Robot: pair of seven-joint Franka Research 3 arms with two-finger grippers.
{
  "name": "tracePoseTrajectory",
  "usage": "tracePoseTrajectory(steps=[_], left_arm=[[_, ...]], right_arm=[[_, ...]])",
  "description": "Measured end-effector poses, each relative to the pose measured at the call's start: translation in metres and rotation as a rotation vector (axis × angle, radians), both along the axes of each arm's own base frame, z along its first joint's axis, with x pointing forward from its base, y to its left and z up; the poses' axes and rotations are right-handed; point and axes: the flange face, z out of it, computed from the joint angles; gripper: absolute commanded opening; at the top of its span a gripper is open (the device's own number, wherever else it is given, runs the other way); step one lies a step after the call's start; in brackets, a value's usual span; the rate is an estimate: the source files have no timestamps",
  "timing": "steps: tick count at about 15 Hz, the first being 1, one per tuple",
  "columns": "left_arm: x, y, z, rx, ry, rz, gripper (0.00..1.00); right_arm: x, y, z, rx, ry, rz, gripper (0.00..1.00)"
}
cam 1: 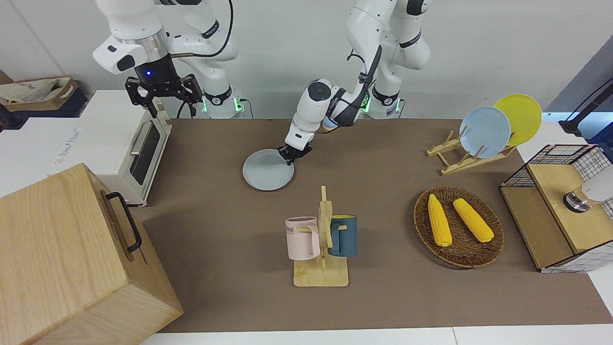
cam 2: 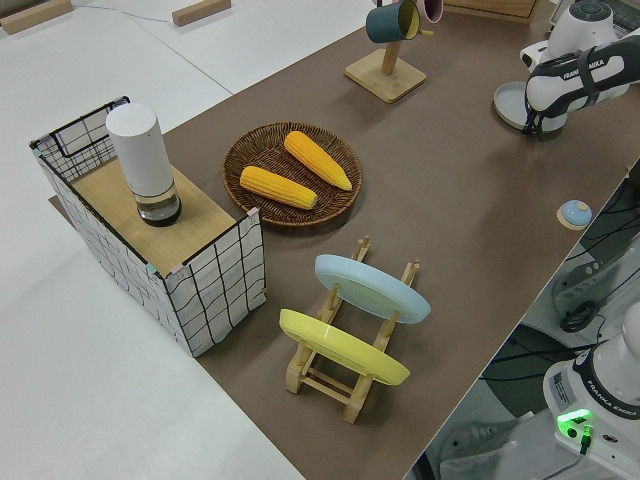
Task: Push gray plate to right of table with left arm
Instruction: 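Push the gray plate with the left gripper across the table toward the toaster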
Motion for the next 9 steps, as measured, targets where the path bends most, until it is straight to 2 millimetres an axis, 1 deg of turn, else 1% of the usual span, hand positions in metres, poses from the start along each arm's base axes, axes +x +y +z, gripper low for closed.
tracePoseTrajectory(steps=[2,3,4,6,9], left_arm=[[0.0,-0.0002,0.0001,0.0,0.0,0.0,0.0],[0.0,-0.0002,0.0001,0.0,0.0,0.0,0.25],[0.0,-0.0002,0.0001,0.0,0.0,0.0,0.41],[-0.0007,-0.0012,-0.002,0.001,0.002,-0.001,1.0],[0.0001,-0.0077,-0.0023,-0.003,0.0,0.001,1.0]], right_arm=[[0.0,0.0,0.0,0.0,0.0,0.0,0.983],[0.0,0.0,0.0,0.0,0.0,0.0,0.983],[0.0,0.0,0.0,0.0,0.0,0.0,0.983],[0.0,0.0,0.0,0.0,0.0,0.0,0.983],[0.0,0.0,0.0,0.0,0.0,0.0,0.983]])
